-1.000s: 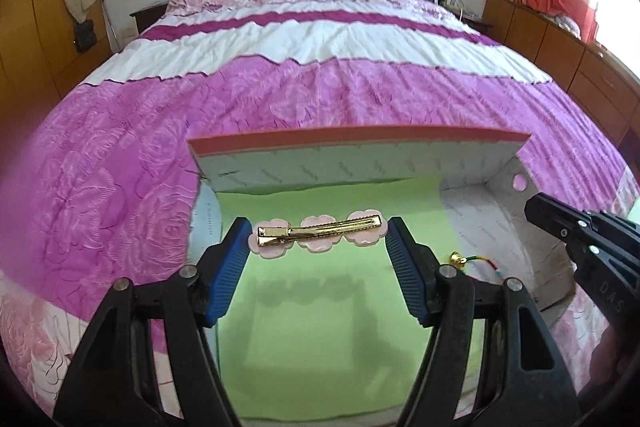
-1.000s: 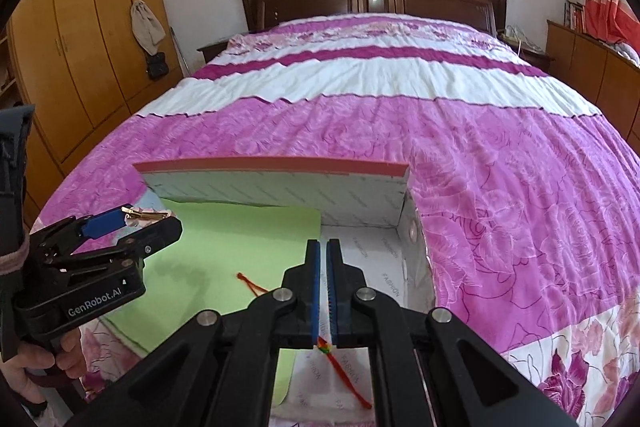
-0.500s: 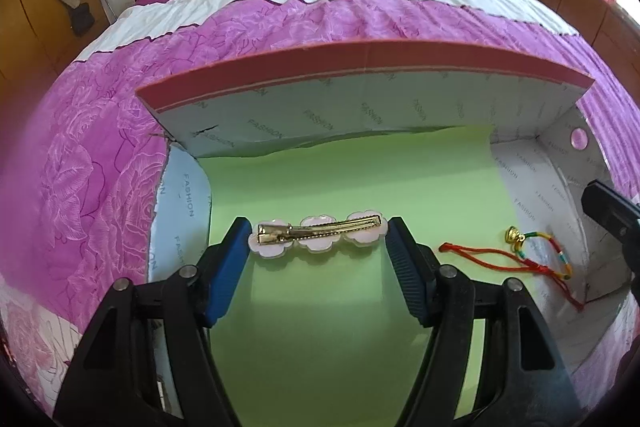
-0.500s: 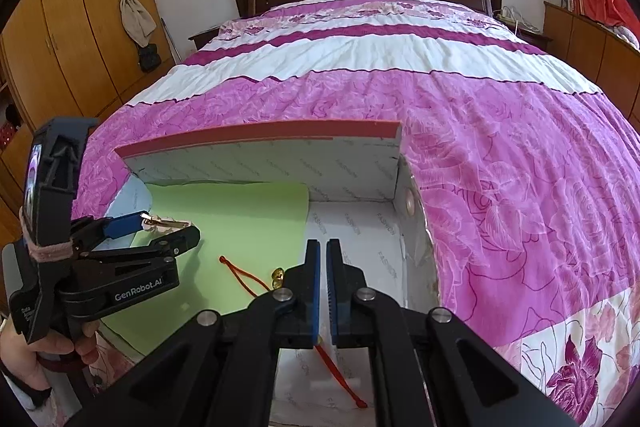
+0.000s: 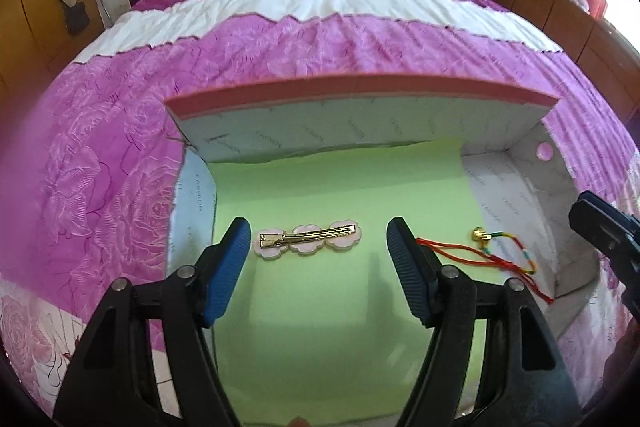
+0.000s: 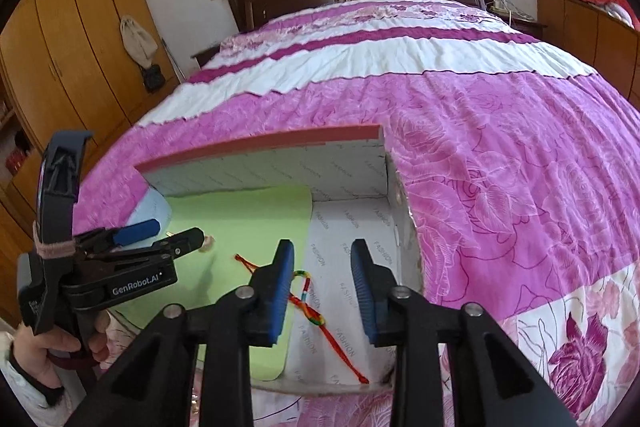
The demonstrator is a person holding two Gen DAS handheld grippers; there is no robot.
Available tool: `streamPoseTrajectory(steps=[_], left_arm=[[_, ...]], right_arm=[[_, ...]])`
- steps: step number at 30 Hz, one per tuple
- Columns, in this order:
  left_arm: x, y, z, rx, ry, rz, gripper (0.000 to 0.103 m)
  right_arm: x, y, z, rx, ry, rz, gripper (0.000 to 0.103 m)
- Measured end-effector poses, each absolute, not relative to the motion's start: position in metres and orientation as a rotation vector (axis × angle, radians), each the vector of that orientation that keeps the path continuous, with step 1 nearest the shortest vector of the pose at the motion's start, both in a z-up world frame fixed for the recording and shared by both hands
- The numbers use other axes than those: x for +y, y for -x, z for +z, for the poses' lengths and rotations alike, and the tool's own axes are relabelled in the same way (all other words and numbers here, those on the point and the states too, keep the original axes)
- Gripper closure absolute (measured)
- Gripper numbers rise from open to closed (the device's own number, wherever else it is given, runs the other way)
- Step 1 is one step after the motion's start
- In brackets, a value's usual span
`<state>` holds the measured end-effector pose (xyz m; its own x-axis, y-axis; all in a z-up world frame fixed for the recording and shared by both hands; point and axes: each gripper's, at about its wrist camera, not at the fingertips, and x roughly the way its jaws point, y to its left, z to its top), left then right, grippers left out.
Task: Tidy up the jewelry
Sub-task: 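Withdraw both grippers from the box toward the pearl-and-gold brooches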
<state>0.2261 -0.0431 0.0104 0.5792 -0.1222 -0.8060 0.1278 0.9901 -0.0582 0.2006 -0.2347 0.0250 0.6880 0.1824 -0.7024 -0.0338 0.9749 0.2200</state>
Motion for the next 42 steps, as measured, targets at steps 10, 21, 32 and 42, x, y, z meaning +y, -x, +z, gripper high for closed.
streamPoseTrajectory(steps=[10, 21, 32, 42], left_arm=[[-0.039, -0.187, 0.048, 0.810, 0.012, -0.198, 0.040], [-0.022, -0.143, 0.069, 0.768, 0.021, -0.222, 0.039], [-0.019, -0.116, 0.047, 0.837, 0.024, -0.247, 0.039], [-0.042, -0.106, 0.015, 0.934, -0.054, -0.313, 0.039]], right_arm=[[-0.239, -0.169, 0.045, 0.720, -0.226, 0.111, 0.051], [-0.235, -0.118, 0.069, 0.646, -0.242, 0.130, 0.045], [-0.233, -0.085, 0.056, 0.690, -0.218, 0.126, 0.045], [-0.244, -0.071, 0.030, 0.752, -0.242, 0.094, 0.045]])
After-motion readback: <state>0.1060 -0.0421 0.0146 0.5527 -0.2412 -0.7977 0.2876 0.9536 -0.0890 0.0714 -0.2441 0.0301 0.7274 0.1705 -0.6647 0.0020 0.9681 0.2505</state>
